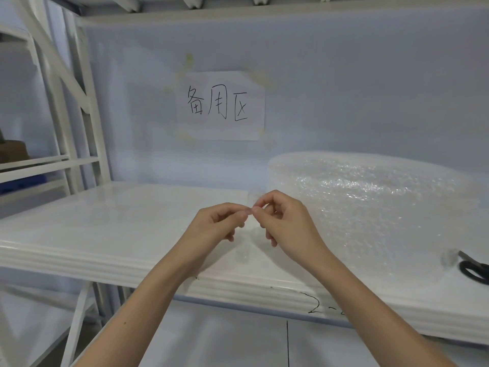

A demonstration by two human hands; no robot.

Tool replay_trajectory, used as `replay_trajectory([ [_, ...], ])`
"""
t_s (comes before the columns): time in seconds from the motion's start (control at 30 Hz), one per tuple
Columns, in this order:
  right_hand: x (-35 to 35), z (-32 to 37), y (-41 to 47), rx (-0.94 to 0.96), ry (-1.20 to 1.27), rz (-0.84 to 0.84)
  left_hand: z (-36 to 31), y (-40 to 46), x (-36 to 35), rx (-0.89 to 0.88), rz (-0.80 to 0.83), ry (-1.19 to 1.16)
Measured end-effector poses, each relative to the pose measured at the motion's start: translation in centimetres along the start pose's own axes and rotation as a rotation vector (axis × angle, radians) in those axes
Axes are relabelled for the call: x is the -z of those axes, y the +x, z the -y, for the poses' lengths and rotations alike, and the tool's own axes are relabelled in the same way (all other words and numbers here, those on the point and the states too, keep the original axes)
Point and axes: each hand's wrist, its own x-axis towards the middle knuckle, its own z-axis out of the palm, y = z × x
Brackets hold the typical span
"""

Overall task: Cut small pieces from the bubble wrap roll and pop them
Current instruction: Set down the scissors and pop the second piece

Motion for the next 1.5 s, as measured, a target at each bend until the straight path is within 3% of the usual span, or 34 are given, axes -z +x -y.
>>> replay_trajectory([
  [0.23, -0.3, -0.3, 0.1, 0.007, 0.033, -0.015, 0.6, 0.3, 0.2, 0.039, 0.044, 0.033],
  [0.53, -0.5, -0.9, -0.3, 0.072, 0.000, -0.005, 1.7, 0.8, 0.3, 0.105, 0.026, -0.090],
  [0.8, -1.2, -1.9, -0.3, 0.199, -0.210, 0.000, 1.6, 1.0, 0.7, 0.165, 0.074, -0.238],
  [1.07, -1.1, -2.1, -0.5, 0.195, -0.196, 0.014, 1.9, 1.2, 0.7, 0.125, 0.069, -0.165],
  [1.27, -1.1, -1.2, -1.1, 0.123, -0.092, -0.009, 1.5, 1.0, 0.8, 0.108, 0.036, -0.174],
  [1.5, -0.8, -0.6, -1.4, -0.162, 0.146, 0.073, 1.2, 0.8, 0.7, 0.080, 0.021, -0.144],
])
